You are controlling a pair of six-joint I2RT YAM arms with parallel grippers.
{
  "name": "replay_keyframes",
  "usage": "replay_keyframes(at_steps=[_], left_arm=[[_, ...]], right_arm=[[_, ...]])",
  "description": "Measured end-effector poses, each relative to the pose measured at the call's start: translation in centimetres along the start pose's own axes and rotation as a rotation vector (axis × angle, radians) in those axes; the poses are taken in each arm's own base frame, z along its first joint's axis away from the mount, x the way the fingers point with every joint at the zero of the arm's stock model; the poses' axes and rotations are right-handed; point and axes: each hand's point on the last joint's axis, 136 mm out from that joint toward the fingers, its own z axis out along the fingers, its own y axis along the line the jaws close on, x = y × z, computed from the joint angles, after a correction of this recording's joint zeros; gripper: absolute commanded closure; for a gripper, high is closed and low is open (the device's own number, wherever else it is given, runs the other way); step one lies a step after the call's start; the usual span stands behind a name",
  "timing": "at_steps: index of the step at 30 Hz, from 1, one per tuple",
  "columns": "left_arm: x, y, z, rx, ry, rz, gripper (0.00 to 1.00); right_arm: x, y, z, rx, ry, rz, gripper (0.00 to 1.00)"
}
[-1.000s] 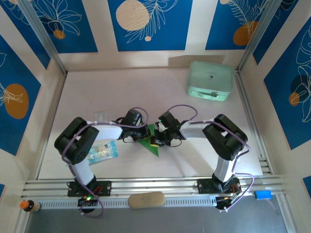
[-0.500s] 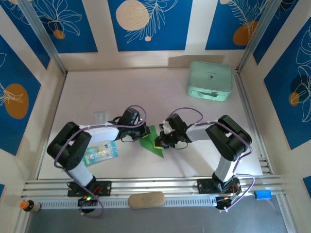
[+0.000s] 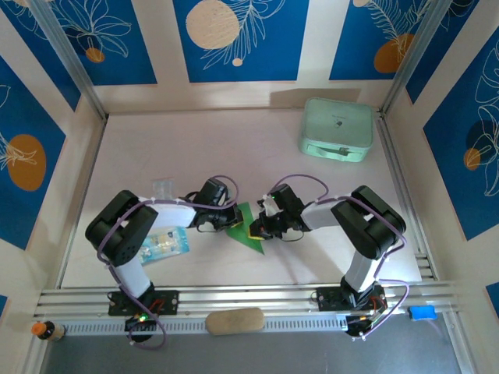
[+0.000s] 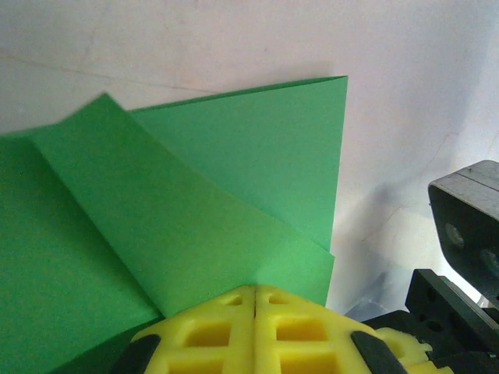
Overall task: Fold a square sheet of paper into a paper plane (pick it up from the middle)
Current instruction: Fourth fold the wing at the center of the table.
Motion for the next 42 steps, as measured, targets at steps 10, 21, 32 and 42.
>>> replay_keyframes(at_steps=[10,21,32,42], left_arm=[[-1.3,0.4,-0.3,0.036,0.039,-0.011,1.0],[-6.6,2.5,-1.9,0.025,-0.054,-0.06,1.0],[-8.7,2.3,-4.3,0.016,-0.144,-0.052,0.95],[-6.0,-3.4,-4.7,0.121,-0.128,0.086,0.96]], right_arm=[[0.0,0.0,0.0,-0.002,-0.002,-0.003,0.97],[0.0,0.0,0.0,-0.002,-0.003,-0.005,0.97],[0.0,-0.1,-0.2,-0.003,0.005,0.006,0.97],[0.1,-0.2,-0.3,0.01,0.018,0.016,0.96]])
